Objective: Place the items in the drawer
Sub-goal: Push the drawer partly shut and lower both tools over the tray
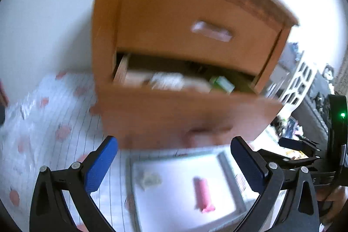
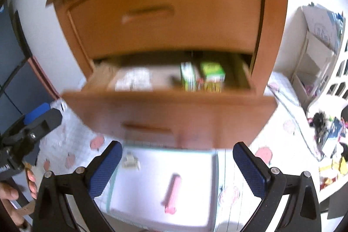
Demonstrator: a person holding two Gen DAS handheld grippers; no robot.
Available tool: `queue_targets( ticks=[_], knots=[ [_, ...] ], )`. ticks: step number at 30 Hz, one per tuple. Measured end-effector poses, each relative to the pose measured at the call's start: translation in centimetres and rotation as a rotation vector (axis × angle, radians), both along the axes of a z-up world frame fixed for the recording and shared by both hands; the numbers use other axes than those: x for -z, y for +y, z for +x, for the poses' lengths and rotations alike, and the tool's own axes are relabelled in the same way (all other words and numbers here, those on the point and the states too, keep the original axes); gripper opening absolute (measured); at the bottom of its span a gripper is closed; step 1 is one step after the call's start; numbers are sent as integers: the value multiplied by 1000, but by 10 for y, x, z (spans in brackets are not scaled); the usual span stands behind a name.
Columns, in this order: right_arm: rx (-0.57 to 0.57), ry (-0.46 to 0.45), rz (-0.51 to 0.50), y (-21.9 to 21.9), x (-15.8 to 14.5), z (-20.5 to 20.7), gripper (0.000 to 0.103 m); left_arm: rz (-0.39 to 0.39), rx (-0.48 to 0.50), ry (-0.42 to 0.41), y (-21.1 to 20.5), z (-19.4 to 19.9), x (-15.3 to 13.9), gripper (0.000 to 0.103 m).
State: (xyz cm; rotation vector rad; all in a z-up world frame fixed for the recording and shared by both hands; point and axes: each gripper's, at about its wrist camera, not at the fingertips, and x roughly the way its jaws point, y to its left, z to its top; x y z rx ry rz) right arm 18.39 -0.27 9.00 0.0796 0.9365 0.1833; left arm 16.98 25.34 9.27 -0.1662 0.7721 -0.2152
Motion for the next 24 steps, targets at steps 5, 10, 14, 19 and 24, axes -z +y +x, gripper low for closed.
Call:
queue_targets(
  ticks=[5, 10, 14, 19, 24],
  knots=[
    [23, 113, 18, 6, 52, -10, 103, -9, -29, 99, 16, 2, 46, 103],
    [20, 193, 19, 18, 94, -14, 103, -31, -75, 209, 20, 2, 91, 103],
    [18, 263, 20, 25, 127, -15, 103, 20, -75, 275, 15, 0, 122, 103],
    [52, 325, 4, 22, 159, -15, 103, 7, -68, 301, 8, -4, 148, 103],
    [80, 366, -18, 19, 180, -11, 103, 9, -59, 325, 4, -1, 165, 103]
  ],
)
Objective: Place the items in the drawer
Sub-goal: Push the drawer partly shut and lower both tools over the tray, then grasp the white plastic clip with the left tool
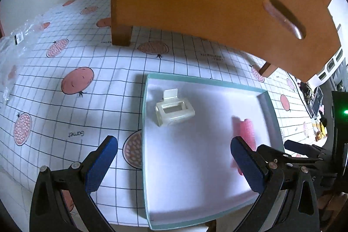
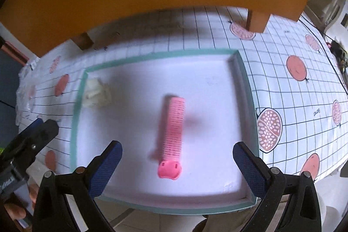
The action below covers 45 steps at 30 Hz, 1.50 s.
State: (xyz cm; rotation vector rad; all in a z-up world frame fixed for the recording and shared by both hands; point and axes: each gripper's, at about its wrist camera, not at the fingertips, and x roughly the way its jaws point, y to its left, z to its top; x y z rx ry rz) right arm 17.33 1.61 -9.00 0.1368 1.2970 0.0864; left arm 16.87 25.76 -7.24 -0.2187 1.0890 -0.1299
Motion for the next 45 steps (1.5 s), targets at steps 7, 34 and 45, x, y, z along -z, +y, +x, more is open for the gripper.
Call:
queue_targets(
  ticks=[7, 34, 45],
  knots=[
    [24, 33, -10, -1, 22, 7, 103, -46, -22, 46, -2, 18, 15, 103],
    [-6, 55, -12, 10, 47, 20, 103, -52, 19, 50, -25, 55, 42, 100],
    [5, 58, 15, 7, 49, 16, 93, 88, 26, 62, -45, 78, 54, 87]
  ],
)
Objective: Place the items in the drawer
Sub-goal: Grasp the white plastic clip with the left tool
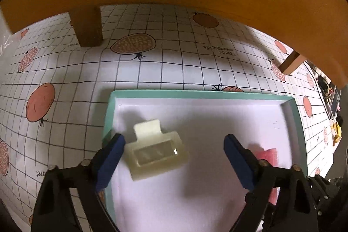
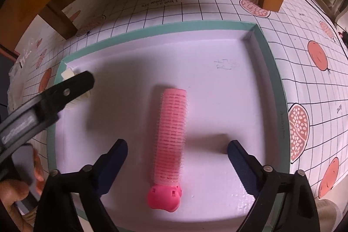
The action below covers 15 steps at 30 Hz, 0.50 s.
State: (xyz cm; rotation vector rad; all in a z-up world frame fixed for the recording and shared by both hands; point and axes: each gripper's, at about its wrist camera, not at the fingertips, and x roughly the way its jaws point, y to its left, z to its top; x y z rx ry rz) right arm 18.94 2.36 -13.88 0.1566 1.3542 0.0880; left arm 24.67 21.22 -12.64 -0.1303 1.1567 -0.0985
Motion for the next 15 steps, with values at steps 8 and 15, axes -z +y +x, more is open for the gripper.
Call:
queue_targets(
  ticks=[8, 15],
  knots=[
    [1, -7, 12, 0, -1, 0, 90, 83, 24, 18, -5, 2, 7, 57],
    [7, -9, 22, -3, -2, -1, 90, 88, 44, 36, -6, -12, 7, 57]
  ],
)
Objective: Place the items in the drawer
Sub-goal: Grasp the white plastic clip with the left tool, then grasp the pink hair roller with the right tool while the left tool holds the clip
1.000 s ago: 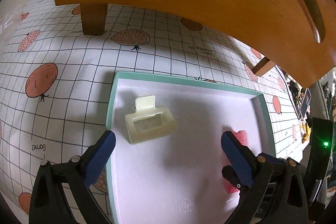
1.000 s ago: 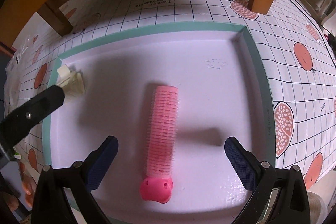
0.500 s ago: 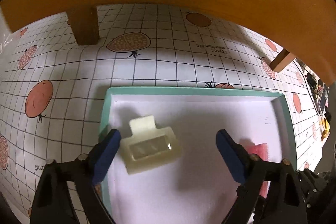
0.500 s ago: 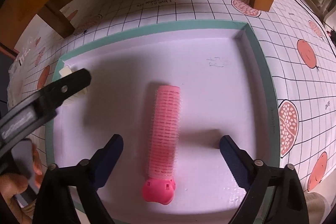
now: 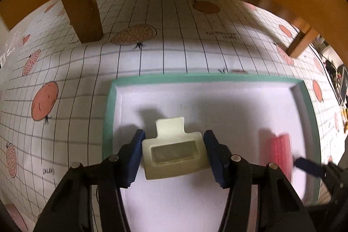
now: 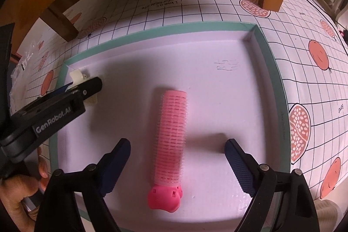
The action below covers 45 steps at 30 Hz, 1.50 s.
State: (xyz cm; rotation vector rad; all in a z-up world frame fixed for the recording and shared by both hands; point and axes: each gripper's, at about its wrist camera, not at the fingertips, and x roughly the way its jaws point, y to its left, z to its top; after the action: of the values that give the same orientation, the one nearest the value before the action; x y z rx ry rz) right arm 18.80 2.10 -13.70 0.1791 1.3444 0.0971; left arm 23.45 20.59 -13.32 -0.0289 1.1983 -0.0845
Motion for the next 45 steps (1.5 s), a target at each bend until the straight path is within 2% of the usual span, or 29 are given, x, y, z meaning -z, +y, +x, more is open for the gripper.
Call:
queue_targets(
  ticks=[11, 18, 21, 23, 27, 34, 37, 45],
  knots=[
    [-4, 3, -26, -1, -1, 0, 85, -23, 44, 39, 5, -48, -3, 57],
    [-50, 2, -106, 13, -1, 0, 71, -23, 60, 30, 2, -56, -6, 57],
    [-87, 6, -159, 20, 0, 0, 68, -36, 52, 30, 2, -56, -6, 57],
    [-92, 5, -157, 22, 0, 0, 66, -41, 51, 28, 3, -56, -6, 57],
    [-95, -5, -159, 23, -3, -1, 45, -51, 48, 26, 5, -57, -7, 59],
    [-116, -12, -169, 35, -4, -4, 30, -44, 46, 24, 3, -56, -6, 59],
    [-120, -9, -171, 38, -3, -6, 26, -46, 45, 24, 3, -56, -7, 59],
    [-100, 6, -151, 32, -2, -3, 26, -54, 36, 39, 8, -58, -8, 56]
  ],
)
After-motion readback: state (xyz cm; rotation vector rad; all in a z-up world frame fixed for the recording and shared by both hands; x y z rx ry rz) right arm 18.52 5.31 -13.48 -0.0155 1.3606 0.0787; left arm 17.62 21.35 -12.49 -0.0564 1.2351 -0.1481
